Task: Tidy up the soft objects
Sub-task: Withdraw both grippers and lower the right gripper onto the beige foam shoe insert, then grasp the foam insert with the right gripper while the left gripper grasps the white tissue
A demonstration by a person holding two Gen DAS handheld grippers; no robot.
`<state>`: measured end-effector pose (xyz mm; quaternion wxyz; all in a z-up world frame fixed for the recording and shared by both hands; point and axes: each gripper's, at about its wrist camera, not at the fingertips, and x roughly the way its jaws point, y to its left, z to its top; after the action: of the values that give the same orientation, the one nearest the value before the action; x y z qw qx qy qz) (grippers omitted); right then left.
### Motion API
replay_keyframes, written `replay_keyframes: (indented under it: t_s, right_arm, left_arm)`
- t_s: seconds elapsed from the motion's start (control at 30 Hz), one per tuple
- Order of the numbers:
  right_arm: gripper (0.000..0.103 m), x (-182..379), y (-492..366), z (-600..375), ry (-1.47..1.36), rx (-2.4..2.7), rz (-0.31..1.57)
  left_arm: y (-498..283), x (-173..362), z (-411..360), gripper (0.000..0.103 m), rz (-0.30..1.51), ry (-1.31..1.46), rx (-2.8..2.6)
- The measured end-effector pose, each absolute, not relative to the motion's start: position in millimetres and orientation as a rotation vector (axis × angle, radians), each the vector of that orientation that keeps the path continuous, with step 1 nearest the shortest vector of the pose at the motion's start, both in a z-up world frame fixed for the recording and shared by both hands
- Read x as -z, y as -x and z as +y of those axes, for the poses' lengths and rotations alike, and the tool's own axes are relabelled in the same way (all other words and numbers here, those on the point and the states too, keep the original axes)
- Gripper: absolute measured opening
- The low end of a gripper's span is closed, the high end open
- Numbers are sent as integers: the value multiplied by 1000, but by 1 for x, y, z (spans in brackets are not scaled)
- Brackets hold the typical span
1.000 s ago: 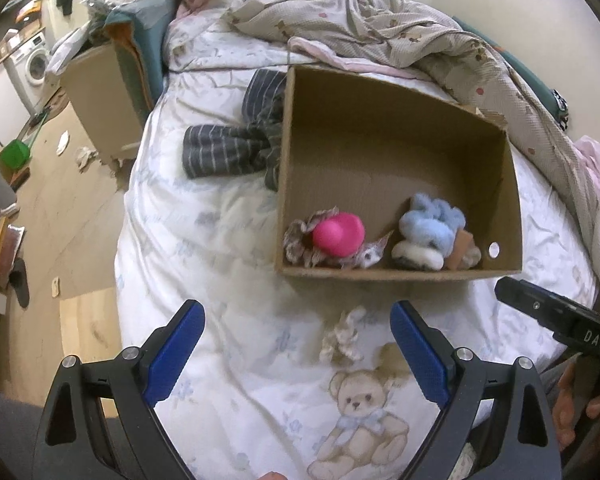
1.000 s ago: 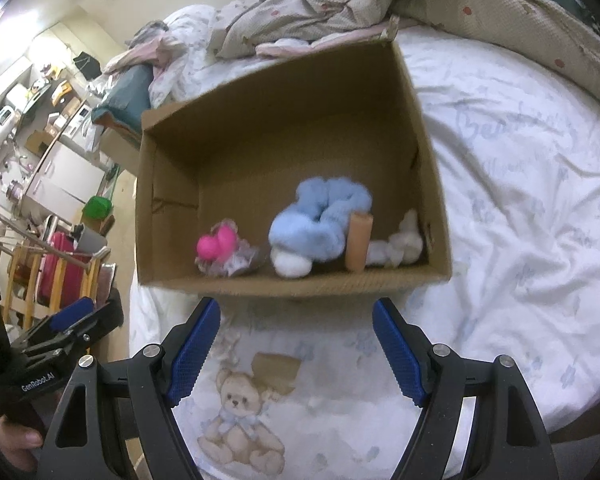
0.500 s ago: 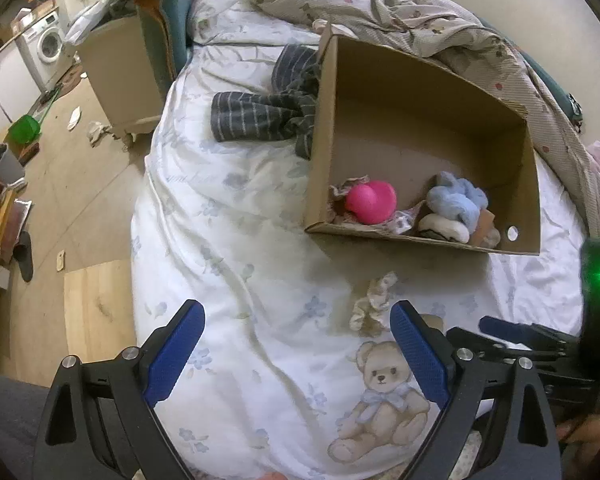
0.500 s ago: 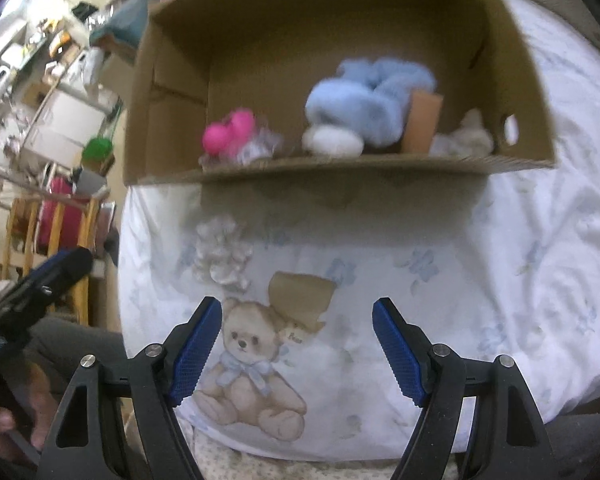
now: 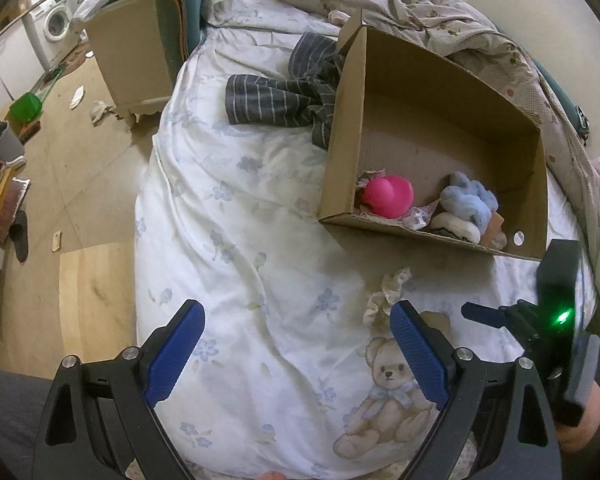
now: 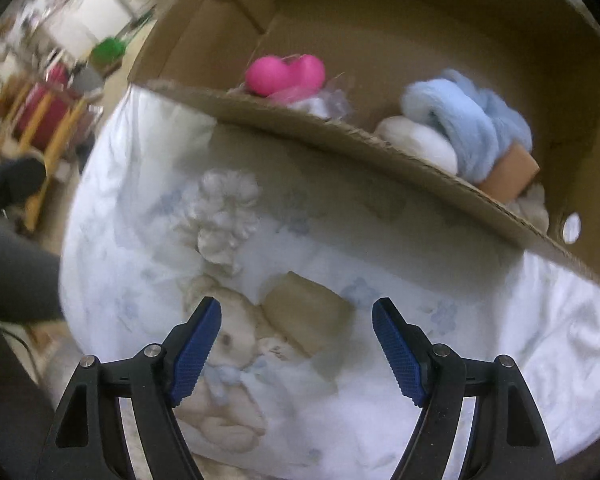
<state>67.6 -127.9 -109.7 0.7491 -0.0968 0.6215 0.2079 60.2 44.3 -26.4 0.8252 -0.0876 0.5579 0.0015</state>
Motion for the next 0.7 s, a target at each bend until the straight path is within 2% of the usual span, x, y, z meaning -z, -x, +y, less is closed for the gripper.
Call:
replay_keyframes:
  t_s: [0.07, 0.1, 0.13, 0.17, 0.3, 0.33, 0.7]
  right_arm:
    - [80, 115, -66, -124, 282, -441, 1351]
    - [70, 118, -66, -124, 296, -439, 1353]
    - [54, 120, -68, -124, 294, -447, 1366]
    - [47, 124, -69, -125, 276, -459, 1389]
    - [28, 126, -71, -131, 225, -474, 1413]
    - [14, 125, -71, -133, 215, -479, 1414]
    - [13, 84, -74, -186, -97, -472, 1325]
  left_arm:
    - [-62, 26, 42, 93, 1184, 182, -2]
    - [-63, 25, 41, 93, 1181, 181, -3]
    - [-63, 25, 41, 93, 1177, 182, -4]
    - [-64, 25, 40, 93, 1177, 183, -4]
    - [-66, 26, 39, 93, 1181, 182, -5]
    - [-66, 27, 39, 93, 1181, 182, -6]
    - [-72, 39, 39, 93, 1221, 222, -12]
